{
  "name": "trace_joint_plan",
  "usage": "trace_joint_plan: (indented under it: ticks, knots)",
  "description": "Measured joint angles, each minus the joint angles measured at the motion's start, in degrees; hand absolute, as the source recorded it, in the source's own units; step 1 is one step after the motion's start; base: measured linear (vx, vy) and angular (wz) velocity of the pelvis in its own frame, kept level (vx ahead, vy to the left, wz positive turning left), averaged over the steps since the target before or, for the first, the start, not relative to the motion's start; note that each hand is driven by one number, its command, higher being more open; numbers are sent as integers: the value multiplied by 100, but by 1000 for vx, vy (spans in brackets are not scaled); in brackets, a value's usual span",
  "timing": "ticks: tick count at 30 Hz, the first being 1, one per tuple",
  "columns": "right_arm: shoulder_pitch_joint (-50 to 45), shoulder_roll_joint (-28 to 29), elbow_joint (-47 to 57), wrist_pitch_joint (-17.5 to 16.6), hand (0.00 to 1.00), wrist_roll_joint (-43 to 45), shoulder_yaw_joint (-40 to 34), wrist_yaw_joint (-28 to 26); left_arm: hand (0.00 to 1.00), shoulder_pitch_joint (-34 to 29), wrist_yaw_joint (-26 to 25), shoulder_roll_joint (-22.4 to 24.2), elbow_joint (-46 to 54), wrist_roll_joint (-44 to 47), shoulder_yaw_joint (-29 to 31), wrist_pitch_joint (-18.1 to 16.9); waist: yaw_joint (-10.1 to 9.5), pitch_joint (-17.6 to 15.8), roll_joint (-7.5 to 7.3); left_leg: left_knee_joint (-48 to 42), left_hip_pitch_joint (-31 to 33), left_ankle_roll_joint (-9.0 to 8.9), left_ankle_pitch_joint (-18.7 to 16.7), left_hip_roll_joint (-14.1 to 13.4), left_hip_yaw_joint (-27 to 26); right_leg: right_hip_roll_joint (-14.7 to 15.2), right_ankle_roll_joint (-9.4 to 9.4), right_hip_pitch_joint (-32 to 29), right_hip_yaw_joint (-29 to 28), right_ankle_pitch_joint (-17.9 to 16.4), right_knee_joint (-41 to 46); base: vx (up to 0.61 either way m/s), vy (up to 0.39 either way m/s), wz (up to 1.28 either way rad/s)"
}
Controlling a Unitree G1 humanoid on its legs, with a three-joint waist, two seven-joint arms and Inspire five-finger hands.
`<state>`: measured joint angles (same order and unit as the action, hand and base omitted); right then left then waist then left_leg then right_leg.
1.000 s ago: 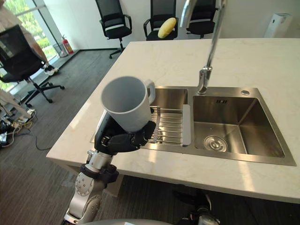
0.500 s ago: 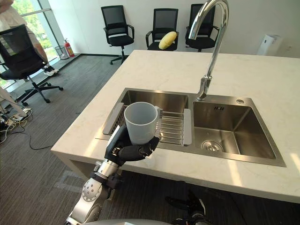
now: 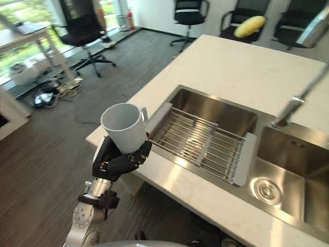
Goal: Walk over to the sink, pick up the cup, carry it to the dishwasher, place the cup inside the dishwasher, then close the dishwasher door
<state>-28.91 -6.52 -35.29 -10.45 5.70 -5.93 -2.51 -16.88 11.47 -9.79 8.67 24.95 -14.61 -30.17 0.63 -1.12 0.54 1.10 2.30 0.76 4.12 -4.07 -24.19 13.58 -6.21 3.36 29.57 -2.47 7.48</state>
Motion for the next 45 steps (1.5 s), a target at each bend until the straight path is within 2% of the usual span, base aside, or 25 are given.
trace_joint_plan:
  ticks: [1, 2, 3, 6, 7, 9, 10, 11, 13, 14, 16, 19, 20, 23, 25, 27, 29, 32, 33, 34, 35, 36, 37, 42, 45]
  knots:
    - [73, 0, -464, -263, 100, 84, -83, -248, 0, -66, 45, -22, -43, 73, 55, -145, -21, -7, 20, 85, -67, -14, 53, 57, 122, 36, 79, 32, -37, -193, 120, 7, 36, 83]
    - [47, 11, -1035, -1486, 100, 509, -113, -903, 0, -116, 104, -72, -113, 133, 143, -273, -16, -3, 15, 207, -108, 1, 127, 143, 234, 64, 130, 40, -242, -432, 164, -63, -2, 66]
    - [5, 0, -1325, -2555, 100, 557, -108, -1413, 0, -185, 225, -82, -339, 234, 315, -389, 17, 26, 110, 391, -159, 31, 173, 237, 348, 78, 14, 31, -337, -531, 271, -95, 5, 52]
    - [793, -39, -2094, -2036, 100, 52, -301, -1196, 0, -221, 271, -107, -745, 340, 553, -405, 24, 47, 65, 422, -202, 2, 135, 325, 264, 263, -162, -64, -425, -836, 641, -121, 41, 28]
    - [911, -39, -2170, -1884, 100, 45, -365, -1110, 0, -205, 308, -97, -721, 334, 549, -393, 19, 51, 30, 182, -151, 110, 98, 347, 232, 367, -184, -112, -385, -853, 723, 15, 54, 48]
    - [1167, -85, -2151, -1353, 100, 88, -494, -945, 0, -198, 419, -89, -518, 316, 501, -344, -75, 14, 27, -1074, 254, 97, -644, 279, 172, 575, -42, -162, -338, -1034, 1158, 74, 63, 39]
    - [1168, -107, -2150, -1296, 100, 93, -493, -938, 0, -201, 418, -87, -504, 316, 498, -331, -88, 14, 25, -1088, 253, 87, -694, 285, 177, 582, -16, -142, -340, -1048, 1206, 64, 56, 23]
    - [1194, -190, -2085, -954, 100, 97, -453, -878, 0, -185, 362, -59, -434, 315, 504, -210, -84, -5, 20, -1155, 115, 173, -875, 358, 287, 761, 215, -132, -463, -1034, 1789, 60, 65, 39]
    - [1208, -167, -2009, -686, 100, 95, -302, -831, 0, -124, 289, -40, -419, 309, 476, -73, -9, -43, 26, -1133, -59, 229, -914, 438, 519, 880, 659, -476, -965, -712, 2821, 73, 86, 58]
    - [1205, -113, -1991, -633, 100, 94, -173, -813, 0, -125, 212, -19, -398, 311, 446, -51, 49, -123, 68, -1112, -169, 243, -937, 423, 691, 770, 551, -646, -1390, -690, 3188, 93, 50, 61]
    - [1249, -99, -1837, -584, 100, 123, 53, -843, 0, -75, 13, -16, -395, 309, 375, -15, 128, -161, 12, -1009, -207, 210, -919, 401, 966, 165, 280, -714, -1848, -1142, 2617, 85, 6, 68]
    - [1251, -62, -1813, -566, 100, 224, 180, -866, 0, 24, -198, -39, -396, 286, 291, 47, 141, -212, -93, -900, -162, 126, -831, 460, 1138, -379, 317, -688, -2100, -1019, 1232, 66, -43, 51]
    - [1178, -26, -1813, -575, 100, 423, 126, -863, 0, 67, -287, -11, -420, 196, 274, 192, 237, -227, -115, -862, -174, 86, -782, 540, 1309, -395, 248, -593, -2165, -775, 1143, 142, -83, 57]
    - [1037, -28, -1802, -604, 100, 639, -15, -875, 0, 59, -297, 90, -406, 184, 206, 413, 230, -204, 56, -691, -188, 104, -687, 521, 1349, -446, 194, -523, -2090, -709, 906, 150, -43, 18]
    - [896, -11, -1802, -595, 100, 663, -46, -884, 0, -8, -239, 145, -340, 180, 174, 458, 215, -216, 36, -729, -173, 31, -817, 483, 1353, -477, 178, -411, -2009, -676, 723, 122, -18, 4]
    - [720, 23, -1645, -584, 100, 775, -108, -921, 0, -138, -203, 212, -112, 188, 181, 493, 196, -202, 107, -1482, 80, -25, -1311, 138, 801, -494, 157, -274, -1938, -634, 631, 145, 8, 8]
    - [613, 19, -1404, -543, 100, 763, -99, -886, 0, -151, -101, 307, 78, 188, 208, 495, 166, -203, 173, -2336, 425, 0, -1423, -70, 508, -475, 146, -175, -1804, -643, 674, 68, 58, 39]
    - [578, 3, -1284, -557, 100, 669, -21, -915, 0, -170, -7, 407, 314, 223, 304, 388, 100, -154, 160, -2362, 576, 11, -1409, 90, 527, -344, 131, -136, -1478, -731, 735, -24, 95, 65]
    - [609, -6, -1352, -556, 100, 607, -2, -907, 0, -166, -3, 389, 298, 327, 306, 370, 43, -144, 134, -1784, 418, 269, -1257, 308, 688, -281, 142, -137, -1386, -771, 739, -72, 116, 78]
    - [627, -2, -1424, -553, 100, 601, -1, -892, 0, -176, -2, 372, 258, 379, 311, 370, 22, -119, 85, -1458, 314, 237, -1189, 437, 727, -231, 138, -135, -1389, -774, 722, -97, 87, 82]
    - [656, 57, -1519, -509, 100, 589, 17, -859, 0, -193, 18, 362, 111, 485, 364, 364, 31, -41, -88, -917, 30, 93, -1269, 555, 428, -98, 141, -42, -1439, -740, 489, -45, 51, 98]
    - [702, 80, -1502, -507, 100, 587, 66, -854, 0, -104, 29, 337, -13, 531, 423, 353, 71, -79, -88, -946, 15, 178, -1212, 479, 104, -28, 9, 38, -1294, -695, 437, -40, 26, 106]
    - [755, -87, -1523, -497, 100, 583, 150, -868, 0, -77, 42, 376, -91, 561, 405, 353, 73, -84, 62, -856, -15, 254, -806, 413, 86, -96, -41, 106, -1205, -750, 536, -42, 29, 72]
    - [1103, -140, -1613, -387, 100, 549, 296, -769, 0, -166, 143, 213, -227, 591, 324, 360, 57, 43, 59, -124, -279, 133, -526, 714, 308, -60, -58, 142, -1358, -786, 481, -46, 64, 30]
    - [1284, -122, -1633, -328, 100, 577, 309, -735, 0, -160, 142, 127, -244, 585, 50, 410, 65, 33, 89, 417, -524, 139, -105, 789, 301, -95, -41, 143, -1377, -771, 448, -4, -3, 2]
